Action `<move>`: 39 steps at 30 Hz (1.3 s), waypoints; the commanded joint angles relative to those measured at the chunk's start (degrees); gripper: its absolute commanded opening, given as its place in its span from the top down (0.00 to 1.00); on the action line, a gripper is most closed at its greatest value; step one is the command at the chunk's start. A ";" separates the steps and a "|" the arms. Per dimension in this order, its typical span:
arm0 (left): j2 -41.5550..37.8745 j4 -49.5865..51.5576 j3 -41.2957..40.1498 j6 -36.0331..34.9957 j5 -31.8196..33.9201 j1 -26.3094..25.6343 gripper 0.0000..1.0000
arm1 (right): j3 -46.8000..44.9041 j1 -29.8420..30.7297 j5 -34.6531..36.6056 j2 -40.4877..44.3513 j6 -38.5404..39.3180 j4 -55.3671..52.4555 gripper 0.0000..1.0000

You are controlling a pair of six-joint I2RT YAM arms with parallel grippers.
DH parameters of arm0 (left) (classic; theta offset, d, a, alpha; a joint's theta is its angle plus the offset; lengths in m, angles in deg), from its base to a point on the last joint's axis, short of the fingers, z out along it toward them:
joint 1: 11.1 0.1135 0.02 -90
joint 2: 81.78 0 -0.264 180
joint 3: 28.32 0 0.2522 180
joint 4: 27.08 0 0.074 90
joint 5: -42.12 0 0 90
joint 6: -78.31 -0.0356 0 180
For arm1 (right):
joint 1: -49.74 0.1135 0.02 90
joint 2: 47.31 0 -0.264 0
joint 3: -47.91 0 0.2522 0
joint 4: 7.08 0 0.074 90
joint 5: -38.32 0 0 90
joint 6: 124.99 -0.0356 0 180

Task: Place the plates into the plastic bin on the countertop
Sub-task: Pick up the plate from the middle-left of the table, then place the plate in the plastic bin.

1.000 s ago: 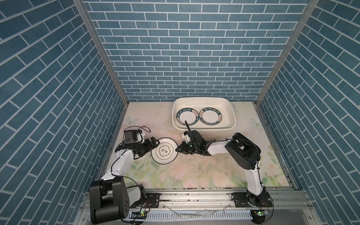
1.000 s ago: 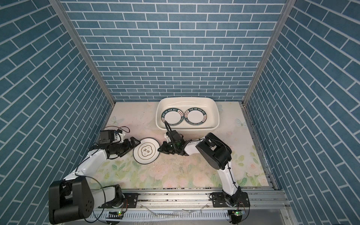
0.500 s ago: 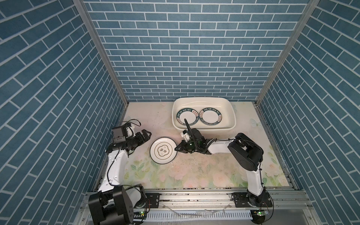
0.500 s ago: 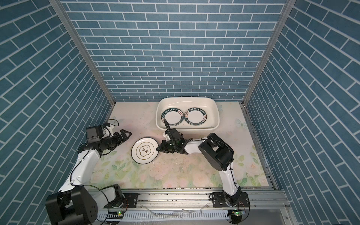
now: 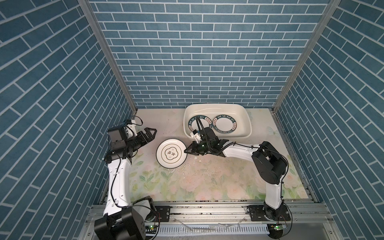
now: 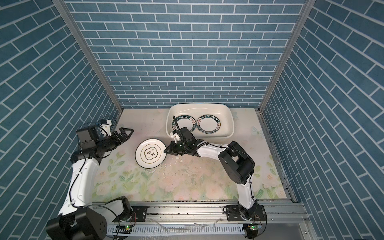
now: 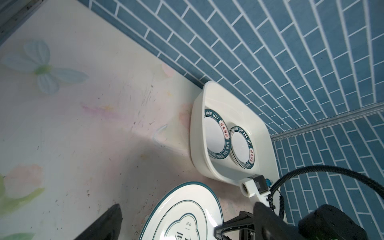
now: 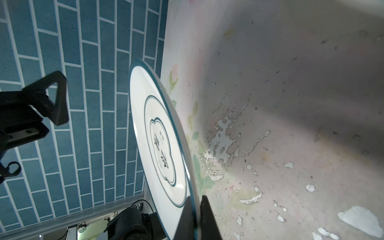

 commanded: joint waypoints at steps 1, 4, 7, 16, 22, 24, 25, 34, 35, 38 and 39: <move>-0.16 2.14 5.29 -1.47 -4.01 0.41 0.00 | 4.16 -1.19 -2.59 3.52 4.21 -4.88 1.00; 0.27 2.91 9.17 -0.93 -5.03 0.66 0.01 | 7.52 -2.54 -3.37 3.48 6.19 -8.52 1.00; 0.86 2.72 11.94 1.69 -6.46 1.18 0.01 | 10.26 -4.12 -4.48 3.48 7.24 -10.79 1.00; 0.48 2.50 13.25 3.78 -8.32 1.21 0.00 | 15.62 -10.87 -7.79 4.09 7.02 -12.26 1.00; -0.66 -2.15 9.76 4.58 -10.00 0.70 0.01 | 18.28 -17.84 -8.60 4.07 8.24 -14.59 1.00; -0.18 -3.02 9.54 4.65 -11.53 0.05 0.00 | 18.97 -20.21 -8.46 3.74 9.45 -16.11 1.00; 0.09 -3.34 9.54 4.72 -12.41 -0.30 0.01 | 19.01 -21.10 -8.24 3.65 9.70 -16.43 1.00; 2.48 0.27 11.58 -2.72 -14.66 -9.95 0.00 | 18.78 -27.24 -7.27 2.17 11.64 -17.80 1.00; 2.90 0.85 12.00 -3.51 -14.81 -11.05 0.00 | 18.83 -27.62 -7.18 2.08 11.84 -17.89 1.00; 3.67 1.89 12.57 -5.23 -14.88 -13.68 0.00 | 19.15 -28.78 -7.38 1.95 12.00 -18.12 1.00; 3.71 1.97 12.44 -5.58 -14.97 -14.43 0.00 | 19.38 -29.13 -7.40 1.90 12.24 -18.38 1.00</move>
